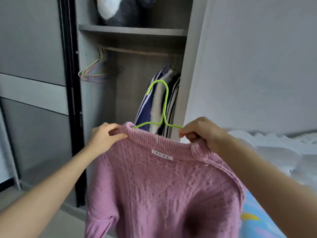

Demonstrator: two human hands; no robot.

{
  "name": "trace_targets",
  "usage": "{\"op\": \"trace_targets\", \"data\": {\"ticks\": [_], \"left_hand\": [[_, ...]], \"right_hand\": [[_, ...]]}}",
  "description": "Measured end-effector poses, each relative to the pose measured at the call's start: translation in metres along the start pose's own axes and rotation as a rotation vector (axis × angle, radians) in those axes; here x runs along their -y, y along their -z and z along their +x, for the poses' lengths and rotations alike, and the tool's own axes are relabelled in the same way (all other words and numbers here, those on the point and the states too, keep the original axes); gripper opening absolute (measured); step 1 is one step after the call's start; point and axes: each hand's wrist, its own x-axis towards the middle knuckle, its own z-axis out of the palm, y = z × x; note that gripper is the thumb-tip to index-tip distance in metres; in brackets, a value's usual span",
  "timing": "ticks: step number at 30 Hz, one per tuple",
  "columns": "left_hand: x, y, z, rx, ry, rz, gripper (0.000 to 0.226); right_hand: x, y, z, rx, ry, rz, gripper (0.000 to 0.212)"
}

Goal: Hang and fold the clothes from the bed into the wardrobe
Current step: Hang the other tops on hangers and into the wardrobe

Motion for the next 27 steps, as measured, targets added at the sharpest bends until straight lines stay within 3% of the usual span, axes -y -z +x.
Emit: {"op": "trace_targets", "data": {"ticks": [1,3,6,12,18,27], "left_hand": [[0.021,0.012,0.011,-0.043,0.01,0.094,0.024],[0.052,0.026,0.028,-0.069,0.009,0.272,0.052],[0.09,0.045,0.044,-0.093,0.101,0.34,0.065],[0.146,0.07,0.06,-0.161,0.198,0.344,0.064],[0.18,0.087,0.094,-0.215,0.234,0.383,0.064],[0.209,0.105,0.229,-0.244,0.172,0.569,0.065]], "right_hand": [[0.009,-0.023,0.017,-0.009,-0.024,0.016,0.027],[0.021,-0.055,0.045,-0.058,-0.07,0.05,0.026],[0.03,-0.078,0.079,-0.166,-0.115,0.139,0.024],[0.054,-0.103,0.149,-0.226,-0.161,0.287,0.025],[0.091,-0.14,0.222,-0.195,-0.09,0.47,0.028],[0.121,-0.184,0.359,-0.09,0.037,0.482,0.023]]}}
